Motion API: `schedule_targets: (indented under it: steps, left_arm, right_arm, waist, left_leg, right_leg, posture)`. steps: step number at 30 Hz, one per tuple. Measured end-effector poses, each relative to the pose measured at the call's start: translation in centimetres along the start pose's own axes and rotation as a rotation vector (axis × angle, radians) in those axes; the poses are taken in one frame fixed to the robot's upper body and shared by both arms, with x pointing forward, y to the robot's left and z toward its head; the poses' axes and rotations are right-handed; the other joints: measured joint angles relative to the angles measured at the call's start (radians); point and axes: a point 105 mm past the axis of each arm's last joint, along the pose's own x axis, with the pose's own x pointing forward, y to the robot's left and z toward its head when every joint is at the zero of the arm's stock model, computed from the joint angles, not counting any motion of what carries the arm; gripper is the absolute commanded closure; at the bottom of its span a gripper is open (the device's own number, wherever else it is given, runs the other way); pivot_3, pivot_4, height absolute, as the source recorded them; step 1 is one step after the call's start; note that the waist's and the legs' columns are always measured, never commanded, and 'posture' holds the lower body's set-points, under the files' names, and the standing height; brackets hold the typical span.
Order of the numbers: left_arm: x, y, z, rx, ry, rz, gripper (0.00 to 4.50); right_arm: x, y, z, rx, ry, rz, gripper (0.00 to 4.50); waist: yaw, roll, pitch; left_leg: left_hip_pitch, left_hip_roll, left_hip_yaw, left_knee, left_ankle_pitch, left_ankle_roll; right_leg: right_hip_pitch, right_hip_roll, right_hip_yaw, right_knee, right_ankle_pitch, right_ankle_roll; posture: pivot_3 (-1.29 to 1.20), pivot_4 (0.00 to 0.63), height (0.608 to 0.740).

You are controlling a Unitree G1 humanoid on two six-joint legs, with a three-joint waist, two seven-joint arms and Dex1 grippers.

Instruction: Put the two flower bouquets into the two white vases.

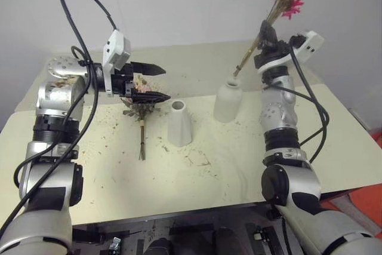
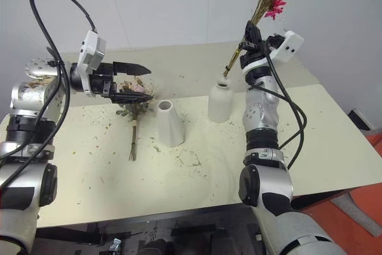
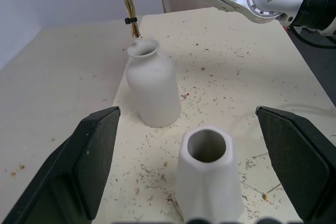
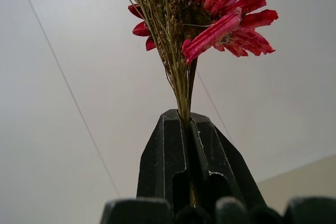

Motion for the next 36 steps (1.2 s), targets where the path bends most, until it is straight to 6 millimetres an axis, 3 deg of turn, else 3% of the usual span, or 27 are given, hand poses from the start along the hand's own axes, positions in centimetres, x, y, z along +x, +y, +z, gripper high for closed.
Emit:
schedule_targets:
  steps: [8,14,20,26,30,36]
  left_arm:
    - [-0.1,0.1,0.3,0.015,0.001,0.018,0.0]
    - [-0.3,-0.1,0.0,0.012,0.006,0.027,0.0]
    - [-0.4,-0.2,0.4,0.02,-0.018,0.033,0.0]
    - [-0.5,-0.3,0.1,0.018,-0.021,0.047,0.0]
    - [-0.6,-0.4,-0.2,0.015,-0.019,0.053,0.0]
    - [-0.6,-0.4,-0.1,0.02,-0.019,0.061,0.0]
  right_arm:
    - [-0.5,-0.1,-1.4,-0.016,0.036,0.01,4.46]
    - [-2.0,-0.8,-2.9,-0.045,0.083,0.015,4.46]
    - [-3.6,0.3,-4.8,-0.141,0.115,0.078,4.46]
    - [-3.7,1.3,-4.7,-0.226,0.089,0.135,4.46]
    - [-3.7,1.5,-4.7,-0.233,0.083,0.144,3.41]
    - [-3.9,1.8,-4.5,-0.245,0.074,0.157,1.27]
  waist:
    - [-0.001,0.0,0.0]
    - [-0.001,0.0,0.0]
    - [-0.002,0.0,0.0]
    - [-0.002,0.0,0.0]
    - [-0.002,0.0,0.0]
    - [-0.002,0.0,0.0]
  left_leg:
    - [0.0,0.0,0.0,0.0,0.0,0.0]
    - [0.0,0.0,0.0,0.0,0.0,0.0]
    - [0.0,0.0,0.0,0.0,0.0,-0.001]
    - [0.0,0.0,0.0,0.0,0.001,-0.001]
    - [0.0,0.0,0.0,0.0,0.001,-0.001]
    - [0.0,0.0,0.0,0.0,0.001,-0.001]
  right_leg:
    - [0.0,0.0,0.0,0.0,0.0,0.0]
    - [0.0,0.0,0.001,0.0,0.0,0.0]
    - [0.0,0.0,0.001,0.0,0.0,0.0]
    - [0.0,0.0,0.001,0.0,0.0,0.0]
    - [0.0,0.0,0.001,0.0,0.0,0.0]
    - [0.0,0.0,0.001,0.0,0.0,0.0]
  posture:
    - [0.0,0.15,0.74]
    - [0.0,0.15,0.74]
    - [0.0,0.15,0.74]
    - [0.0,0.15,0.74]
    - [0.0,0.15,0.74]
    - [0.0,0.15,0.74]
